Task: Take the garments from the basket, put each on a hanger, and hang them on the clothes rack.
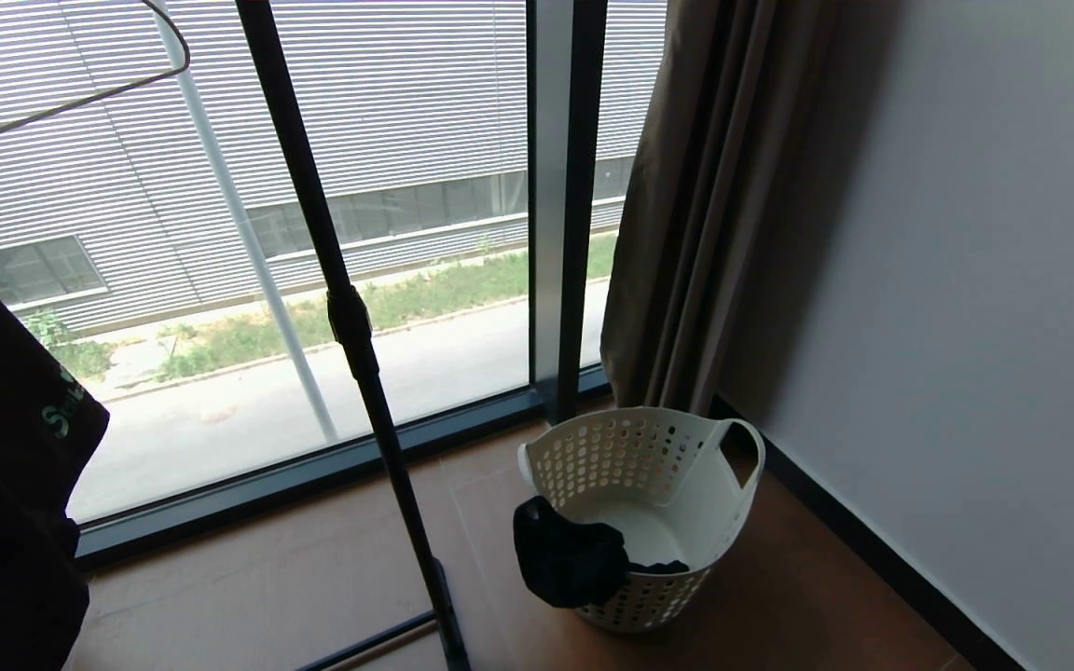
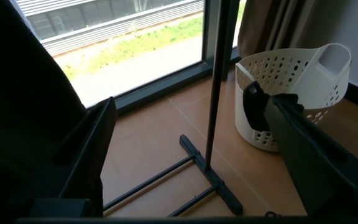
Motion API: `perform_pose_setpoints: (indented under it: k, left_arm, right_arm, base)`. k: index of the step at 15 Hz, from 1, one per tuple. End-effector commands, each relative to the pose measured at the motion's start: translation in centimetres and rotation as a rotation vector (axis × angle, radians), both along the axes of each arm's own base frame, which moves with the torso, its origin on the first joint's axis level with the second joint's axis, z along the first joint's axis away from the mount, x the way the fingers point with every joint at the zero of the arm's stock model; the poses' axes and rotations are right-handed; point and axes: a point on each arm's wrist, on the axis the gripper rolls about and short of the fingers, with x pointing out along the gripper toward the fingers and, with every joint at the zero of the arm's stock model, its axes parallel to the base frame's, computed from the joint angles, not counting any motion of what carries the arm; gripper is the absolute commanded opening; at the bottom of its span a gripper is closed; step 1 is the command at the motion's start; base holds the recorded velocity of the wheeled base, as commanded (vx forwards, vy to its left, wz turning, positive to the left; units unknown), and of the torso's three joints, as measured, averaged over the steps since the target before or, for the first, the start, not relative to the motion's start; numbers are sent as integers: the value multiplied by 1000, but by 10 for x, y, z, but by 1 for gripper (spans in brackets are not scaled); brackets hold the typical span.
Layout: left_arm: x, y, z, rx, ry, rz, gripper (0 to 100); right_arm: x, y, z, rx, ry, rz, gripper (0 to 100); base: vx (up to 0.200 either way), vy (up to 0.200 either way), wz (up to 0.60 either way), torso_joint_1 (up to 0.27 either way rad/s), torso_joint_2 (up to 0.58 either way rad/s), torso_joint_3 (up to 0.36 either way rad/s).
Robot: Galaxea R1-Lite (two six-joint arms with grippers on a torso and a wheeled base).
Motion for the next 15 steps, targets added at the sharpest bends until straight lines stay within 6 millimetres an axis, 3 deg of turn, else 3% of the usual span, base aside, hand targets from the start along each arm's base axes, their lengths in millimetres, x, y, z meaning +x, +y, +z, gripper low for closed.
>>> perform_pose_setpoints:
  k: [1, 15]
  left_arm:
    - [0, 0, 0, 0, 0, 0, 100]
    - [0, 0, 0, 0, 1, 0, 100]
  right_arm:
    - [0, 0, 0, 0, 0, 0, 100]
    - [0, 0, 0, 0, 0, 0, 100]
  base:
    - [0, 0, 0, 2, 110, -32]
    - [0, 0, 0, 4, 11, -182]
